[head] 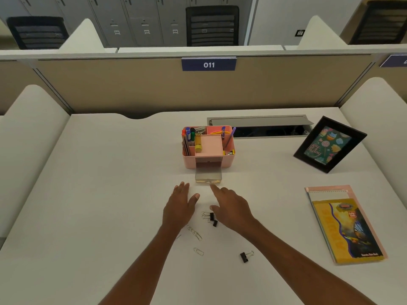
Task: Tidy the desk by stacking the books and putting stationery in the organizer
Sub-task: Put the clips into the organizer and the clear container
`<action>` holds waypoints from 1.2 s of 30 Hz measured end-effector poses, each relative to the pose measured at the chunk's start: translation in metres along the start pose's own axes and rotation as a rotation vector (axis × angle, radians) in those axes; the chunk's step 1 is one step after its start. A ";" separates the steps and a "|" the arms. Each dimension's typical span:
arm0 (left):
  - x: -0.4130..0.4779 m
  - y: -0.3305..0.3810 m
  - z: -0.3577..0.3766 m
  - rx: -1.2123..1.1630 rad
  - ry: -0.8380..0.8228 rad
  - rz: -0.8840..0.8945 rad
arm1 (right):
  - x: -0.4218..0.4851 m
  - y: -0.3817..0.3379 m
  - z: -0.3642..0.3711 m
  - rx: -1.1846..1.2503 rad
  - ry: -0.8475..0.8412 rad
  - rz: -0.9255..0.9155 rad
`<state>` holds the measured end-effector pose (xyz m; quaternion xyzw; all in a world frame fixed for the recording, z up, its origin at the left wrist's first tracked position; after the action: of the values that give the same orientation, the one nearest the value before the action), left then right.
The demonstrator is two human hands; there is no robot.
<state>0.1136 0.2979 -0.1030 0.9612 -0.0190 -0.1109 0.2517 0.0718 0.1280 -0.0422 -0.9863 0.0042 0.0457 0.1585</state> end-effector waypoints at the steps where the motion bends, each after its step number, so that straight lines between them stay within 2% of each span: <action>1: -0.006 0.000 -0.001 -0.015 0.025 0.002 | -0.006 0.003 -0.001 0.033 -0.001 -0.003; 7: -0.062 0.024 0.000 -0.139 0.144 0.141 | -0.044 0.033 0.000 0.234 -0.002 0.018; 11: -0.102 0.043 -0.002 -0.194 0.218 0.178 | -0.071 0.057 0.005 0.263 -0.023 0.056; 15: -0.128 0.048 0.023 -0.202 0.131 0.135 | -0.106 0.073 0.018 0.230 -0.125 0.042; 20: -0.149 0.055 0.045 -0.191 0.057 0.137 | -0.140 0.079 0.032 0.064 -0.227 -0.089; 26: -0.166 0.058 0.060 -0.180 0.003 0.101 | -0.156 0.081 0.040 0.023 -0.209 -0.137; 32: -0.166 0.058 0.064 -0.168 -0.011 0.067 | -0.154 0.073 0.043 -0.098 -0.064 -0.261; 36: -0.162 0.058 0.064 -0.185 -0.003 0.051 | -0.146 0.070 0.037 -0.090 -0.040 -0.249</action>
<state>-0.0578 0.2318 -0.0959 0.9329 -0.0336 -0.1073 0.3420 -0.0786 0.0717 -0.0855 -0.9842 -0.1236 0.0455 0.1186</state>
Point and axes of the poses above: each hand's wrist, its own x-axis towards the middle knuckle, its own z-axis out of the palm, y = z × x, the point moved 10 cm from there along x, towards the middle knuckle, and after that the axes turned 7 degrees about y, right-handed, at the moved point
